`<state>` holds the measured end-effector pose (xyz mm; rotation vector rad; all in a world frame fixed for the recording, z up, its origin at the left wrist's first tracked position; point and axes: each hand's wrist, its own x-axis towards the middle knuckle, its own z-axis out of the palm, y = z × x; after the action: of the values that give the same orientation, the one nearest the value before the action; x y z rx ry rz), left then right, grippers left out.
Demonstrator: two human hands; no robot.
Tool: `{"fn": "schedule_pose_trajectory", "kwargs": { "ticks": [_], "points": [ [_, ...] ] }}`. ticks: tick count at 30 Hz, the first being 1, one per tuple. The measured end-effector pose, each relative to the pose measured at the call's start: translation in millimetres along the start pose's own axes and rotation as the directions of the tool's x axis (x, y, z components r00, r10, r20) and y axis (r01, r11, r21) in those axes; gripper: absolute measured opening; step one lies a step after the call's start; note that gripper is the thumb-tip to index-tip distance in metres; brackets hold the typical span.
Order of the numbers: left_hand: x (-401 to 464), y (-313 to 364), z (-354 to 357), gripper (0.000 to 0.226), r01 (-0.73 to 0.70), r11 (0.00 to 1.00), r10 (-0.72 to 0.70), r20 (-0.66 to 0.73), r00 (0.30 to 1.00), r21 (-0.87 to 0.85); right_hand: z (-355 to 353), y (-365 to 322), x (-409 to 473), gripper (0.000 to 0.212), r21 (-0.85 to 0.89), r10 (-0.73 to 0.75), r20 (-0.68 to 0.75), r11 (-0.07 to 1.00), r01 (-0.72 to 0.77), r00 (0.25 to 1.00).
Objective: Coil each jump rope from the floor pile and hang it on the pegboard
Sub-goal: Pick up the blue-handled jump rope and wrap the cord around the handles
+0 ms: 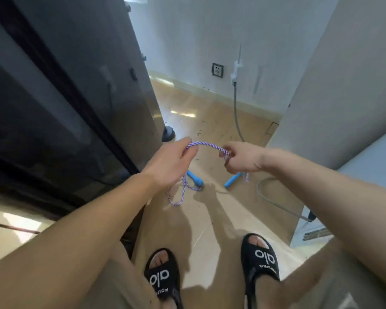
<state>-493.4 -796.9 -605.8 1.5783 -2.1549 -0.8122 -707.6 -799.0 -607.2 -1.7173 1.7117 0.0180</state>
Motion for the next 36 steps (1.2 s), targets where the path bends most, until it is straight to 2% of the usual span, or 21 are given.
{"fn": "schedule_pose_trajectory", "kwargs": {
  "ticks": [2, 5, 7, 9, 10, 12, 14, 16, 18, 20, 21, 23, 25, 27, 28, 30, 32, 36],
  "points": [
    [-0.2, 41.2, -8.2, 0.033, -0.120, 0.991, 0.118, -0.047, 0.992, -0.052, 2.5, -12.6, -7.9, 0.051, 0.253, -0.140, -0.049, 0.956, 0.147, 0.989],
    [4.1, 82.9, -7.2, 0.026, -0.218, 0.965, 0.195, -0.157, 0.968, -0.146, 11.7, -12.7, -18.9, 0.059, 0.527, -0.252, -0.240, 0.777, 0.344, 0.937],
    [8.0, 101.8, -0.6, 0.029, -0.181, 0.924, 0.123, -0.186, 0.975, -0.336, 17.9, -10.5, -21.6, 0.062, 0.509, -0.272, -0.241, 0.781, 0.360, 0.932],
    [10.2, 113.4, 3.9, 0.034, -0.033, 0.822, -0.067, -0.155, 0.986, -0.568, 18.7, -12.1, -21.7, 0.061, 0.473, -0.302, -0.191, 0.805, 0.357, 0.934],
    [12.9, 115.7, 4.4, 0.034, 0.029, 0.761, -0.138, -0.119, 0.983, -0.648, 15.7, -12.8, -21.3, 0.055, 0.468, -0.312, -0.158, 0.812, 0.350, 0.937],
    [18.0, 111.8, 2.4, 0.030, 0.066, 0.698, -0.174, -0.079, 0.982, -0.713, 7.9, -12.6, -18.6, 0.042, 0.386, -0.317, -0.072, 0.865, 0.320, 0.946],
    [20.3, 97.5, 0.2, 0.032, 0.032, 0.696, -0.158, -0.111, 0.981, -0.717, 1.9, -6.9, -15.1, 0.036, 0.271, -0.285, -0.034, 0.920, 0.283, 0.958],
    [20.1, 73.5, -1.8, 0.033, 0.007, 0.751, -0.187, -0.203, 0.961, -0.660, -4.9, 0.4, -10.5, 0.035, 0.173, -0.260, -0.019, 0.950, 0.260, 0.965],
    [17.9, 41.7, -5.7, 0.025, 0.029, 0.881, -0.198, -0.312, 0.929, -0.472, -11.9, 8.6, -5.4, 0.033, 0.053, -0.228, -0.013, 0.972, 0.228, 0.974],
    [18.0, 11.3, -14.6, 0.017, 0.079, 0.969, -0.158, -0.344, 0.926, -0.232, -17.7, 18.7, -0.3, 0.032, -0.036, -0.172, -0.029, 0.985, 0.171, 0.985],
    [19.7, -1.8, -19.8, 0.013, 0.101, 0.981, -0.151, -0.331, 0.931, -0.165, -19.9, 21.9, 2.0, 0.031, -0.039, -0.146, -0.044, 0.989, 0.144, 0.988],
    [20.8, -17.2, -26.1, 0.012, 0.187, 0.971, -0.217, -0.221, 0.951, -0.147, -19.8, 22.0, 4.9, 0.030, -0.025, -0.134, -0.079, 0.991, 0.133, 0.988],
    [20.5, -23.1, -25.2, 0.037, 0.278, 0.960, -0.276, 0.057, 0.959, -0.041, -17.3, 12.0, 5.7, 0.029, 0.001, -0.171, -0.119, 0.985, 0.173, 0.978],
    [18.8, -20.9, -18.9, 0.073, 0.243, 0.968, -0.251, 0.366, 0.896, 0.067, -13.2, -3.2, 4.7, 0.025, 0.056, -0.215, -0.121, 0.973, 0.223, 0.969],
    [18.0, -16.6, -15.5, 0.086, 0.204, 0.977, -0.206, 0.453, 0.867, 0.054, -10.6, -9.4, 5.6, 0.023, 0.074, -0.231, -0.109, 0.968, 0.240, 0.967],
    [19.1, -7.3, -11.5, 0.094, 0.145, 0.989, -0.111, 0.475, 0.873, -0.037, -4.7, -17.3, 7.4, 0.017, 0.054, -0.248, -0.067, 0.966, 0.252, 0.966],
    [21.6, -4.3, -6.7, 0.077, 0.087, 0.990, -0.030, 0.433, 0.901, -0.114, 2.0, -21.2, 9.3, 0.017, 0.060, -0.285, -0.003, 0.957, 0.284, 0.959],
    [25.9, -9.0, 1.2, 0.009, -0.026, 0.995, 0.063, 0.382, 0.922, -0.101, 5.3, -25.4, 9.1, 0.016, 0.206, -0.358, 0.029, 0.916, 0.345, 0.933]
  ]
}}
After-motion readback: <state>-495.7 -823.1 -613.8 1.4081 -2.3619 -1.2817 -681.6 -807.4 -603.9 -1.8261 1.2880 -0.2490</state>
